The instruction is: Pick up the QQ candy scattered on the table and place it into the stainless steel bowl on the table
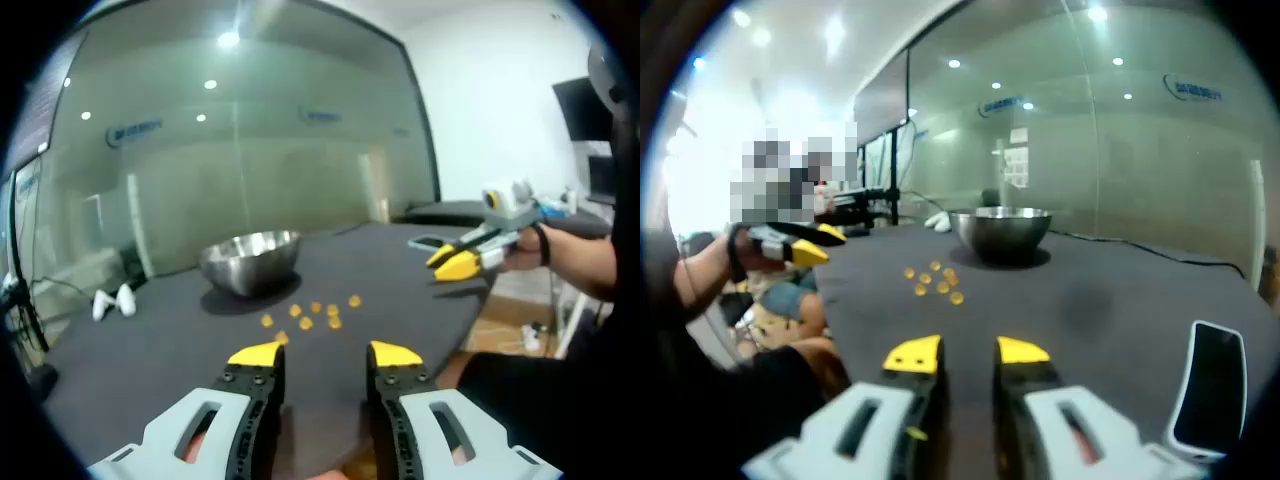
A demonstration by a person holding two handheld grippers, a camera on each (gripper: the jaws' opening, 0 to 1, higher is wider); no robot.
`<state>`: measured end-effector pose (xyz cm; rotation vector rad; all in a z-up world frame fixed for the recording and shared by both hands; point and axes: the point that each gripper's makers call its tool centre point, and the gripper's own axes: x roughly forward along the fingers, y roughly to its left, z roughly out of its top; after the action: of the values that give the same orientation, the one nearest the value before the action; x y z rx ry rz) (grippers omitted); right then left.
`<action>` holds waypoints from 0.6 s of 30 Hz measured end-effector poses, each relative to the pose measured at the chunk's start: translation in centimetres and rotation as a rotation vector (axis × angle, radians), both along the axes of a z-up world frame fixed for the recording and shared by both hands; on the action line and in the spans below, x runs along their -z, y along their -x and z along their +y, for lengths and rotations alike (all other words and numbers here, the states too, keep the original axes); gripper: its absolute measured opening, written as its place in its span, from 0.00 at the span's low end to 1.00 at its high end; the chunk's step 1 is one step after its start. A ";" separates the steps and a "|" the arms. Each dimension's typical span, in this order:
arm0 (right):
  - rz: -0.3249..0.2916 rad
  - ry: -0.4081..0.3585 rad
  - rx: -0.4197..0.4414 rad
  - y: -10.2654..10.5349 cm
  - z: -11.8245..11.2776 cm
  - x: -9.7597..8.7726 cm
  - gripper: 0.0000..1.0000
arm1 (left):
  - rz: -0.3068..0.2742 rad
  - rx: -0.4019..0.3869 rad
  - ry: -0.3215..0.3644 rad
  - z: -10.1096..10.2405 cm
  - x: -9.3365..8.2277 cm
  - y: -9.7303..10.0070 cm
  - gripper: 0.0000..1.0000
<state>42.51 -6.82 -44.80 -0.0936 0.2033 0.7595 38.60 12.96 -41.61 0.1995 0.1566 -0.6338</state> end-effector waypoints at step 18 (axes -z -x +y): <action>0.001 -0.026 0.002 0.0 0.0 -0.3 0.21 | -0.001 0.001 -0.003 0.1 0.1 0.0 0.35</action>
<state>42.47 -6.80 -44.50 -0.0679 0.1946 0.7601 38.59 13.04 -41.75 0.2033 0.1564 -0.6342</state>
